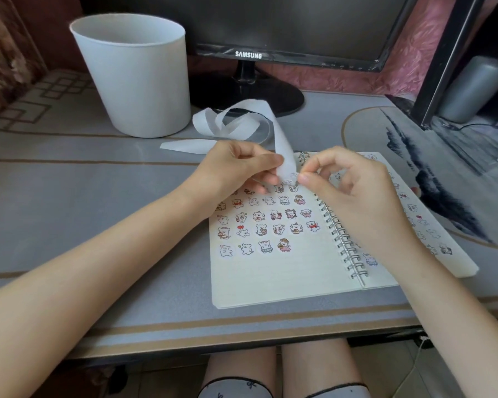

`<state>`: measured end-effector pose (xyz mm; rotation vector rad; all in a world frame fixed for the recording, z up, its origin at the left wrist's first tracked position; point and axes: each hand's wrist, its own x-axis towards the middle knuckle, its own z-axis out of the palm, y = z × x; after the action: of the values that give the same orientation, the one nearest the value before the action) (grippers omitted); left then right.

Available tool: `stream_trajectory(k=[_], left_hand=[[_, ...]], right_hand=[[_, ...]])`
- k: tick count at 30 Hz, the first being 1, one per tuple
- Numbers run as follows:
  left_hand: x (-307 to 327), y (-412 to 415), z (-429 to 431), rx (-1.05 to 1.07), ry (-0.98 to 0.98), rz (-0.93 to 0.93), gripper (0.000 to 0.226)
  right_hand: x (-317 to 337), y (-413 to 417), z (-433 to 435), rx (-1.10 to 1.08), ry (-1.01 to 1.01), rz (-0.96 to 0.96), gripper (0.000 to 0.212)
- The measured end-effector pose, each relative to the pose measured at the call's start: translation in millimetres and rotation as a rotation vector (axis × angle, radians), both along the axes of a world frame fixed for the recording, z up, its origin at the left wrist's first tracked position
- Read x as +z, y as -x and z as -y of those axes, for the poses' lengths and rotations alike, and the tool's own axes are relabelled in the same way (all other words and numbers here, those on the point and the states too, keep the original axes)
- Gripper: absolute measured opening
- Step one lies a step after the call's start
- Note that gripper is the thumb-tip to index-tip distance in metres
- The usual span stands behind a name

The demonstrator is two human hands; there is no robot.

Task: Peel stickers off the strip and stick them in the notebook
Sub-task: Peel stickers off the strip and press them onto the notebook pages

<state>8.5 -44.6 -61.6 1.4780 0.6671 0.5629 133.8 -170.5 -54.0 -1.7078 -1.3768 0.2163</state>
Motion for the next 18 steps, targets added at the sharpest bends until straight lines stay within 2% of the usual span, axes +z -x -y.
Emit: stream_trajectory(k=[3,6,8,18], left_hand=[[-1.0,-0.2,-0.7,0.006,-0.005,-0.015,0.011],[-1.9,-0.6,-0.7,0.014,-0.008,-0.027,0.009],[-1.9,-1.0,-0.8,0.019,-0.011,-0.036,0.010],[-2.1,-1.7,-1.1,0.017,-0.021,-0.059,0.010]], right_hand=[[5.7,2.0,9.7,0.059,0.140,-0.183,0.004],[9.0,2.2,21.1,0.124,0.317,-0.276,0.005],[9.9,1.8,26.6,0.128,0.356,-0.338,0.007],[12.1,3.4,32.0,0.117,0.413,-0.294,0.005]])
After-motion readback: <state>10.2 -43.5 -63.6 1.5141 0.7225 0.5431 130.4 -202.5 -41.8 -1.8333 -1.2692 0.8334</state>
